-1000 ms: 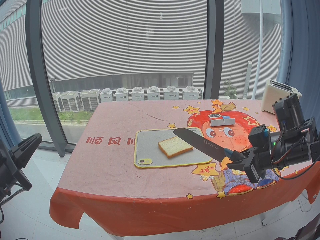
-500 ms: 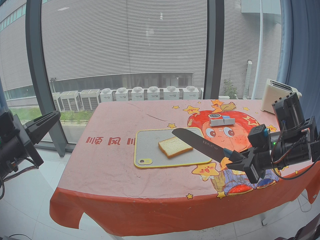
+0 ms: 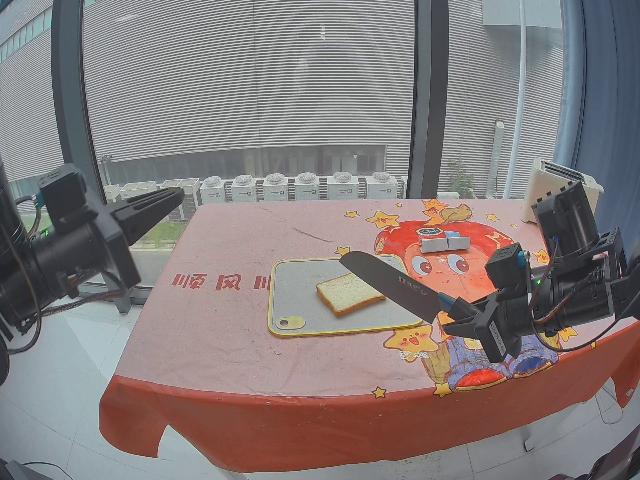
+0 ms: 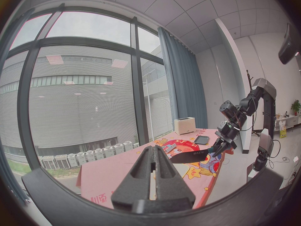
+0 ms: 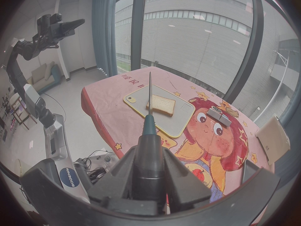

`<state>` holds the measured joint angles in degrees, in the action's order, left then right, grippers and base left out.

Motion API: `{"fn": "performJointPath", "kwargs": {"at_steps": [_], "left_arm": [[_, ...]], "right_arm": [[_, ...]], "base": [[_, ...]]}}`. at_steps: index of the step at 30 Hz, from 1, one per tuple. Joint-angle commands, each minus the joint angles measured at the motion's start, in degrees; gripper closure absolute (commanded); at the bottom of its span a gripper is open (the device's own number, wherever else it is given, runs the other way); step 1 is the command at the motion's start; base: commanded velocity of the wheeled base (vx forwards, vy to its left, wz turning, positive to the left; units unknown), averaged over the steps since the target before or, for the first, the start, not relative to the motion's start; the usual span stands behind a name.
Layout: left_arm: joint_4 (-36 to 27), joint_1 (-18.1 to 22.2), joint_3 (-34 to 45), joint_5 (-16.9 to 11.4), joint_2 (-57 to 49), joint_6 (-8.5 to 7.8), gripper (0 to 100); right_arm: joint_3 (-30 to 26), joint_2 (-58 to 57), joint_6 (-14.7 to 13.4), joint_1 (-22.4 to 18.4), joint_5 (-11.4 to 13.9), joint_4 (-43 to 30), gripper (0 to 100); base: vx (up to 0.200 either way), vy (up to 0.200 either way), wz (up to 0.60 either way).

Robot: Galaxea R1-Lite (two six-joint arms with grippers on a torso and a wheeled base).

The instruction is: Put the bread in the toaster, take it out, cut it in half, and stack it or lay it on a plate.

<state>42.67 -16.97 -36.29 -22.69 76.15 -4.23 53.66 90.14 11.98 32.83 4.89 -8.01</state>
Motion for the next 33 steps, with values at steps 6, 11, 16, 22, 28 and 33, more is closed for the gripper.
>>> {"fn": "performJointPath", "kwargs": {"at_steps": [6, 11, 16, 22, 28, 33], "left_arm": [[-0.66, -6.67, -12.66, 2.03, 12.26, 0.45, 100], [0.14, -10.89, -17.76, 3.97, 18.15, -0.08, 100], [-0.04, -13.88, -20.13, 4.23, 21.23, 0.01, 100], [13.32, -16.34, -22.24, 7.22, 32.04, 0.01, 100], [11.03, -16.43, -27.52, 8.36, 36.7, 0.71, 100], [4.79, -16.78, -31.47, 8.45, 37.22, 2.03, 100]], "right_arm": [[1.09, 2.59, -2.67, 0.57, -0.58, 0.54, 100], [1.0, 2.59, -3.37, 0.66, -0.76, 0.27, 100], [1.09, 2.68, -3.37, 1.8, -0.93, 0.54, 100], [2.94, 5.22, -4.69, 2.15, -3.31, 0.71, 100], [3.47, 5.14, -5.74, 2.77, -4.36, 0.63, 100], [3.29, 5.49, -5.74, 2.94, -4.54, 0.45, 100]], "base": [[0.0, 0.0, 0.0], [0.0, 0.0, 0.0], [0.0, 0.0, 0.0], [0.0, 0.0, 0.0], [0.0, 0.0, 0.0], [0.0, 0.0, 0.0]]}}
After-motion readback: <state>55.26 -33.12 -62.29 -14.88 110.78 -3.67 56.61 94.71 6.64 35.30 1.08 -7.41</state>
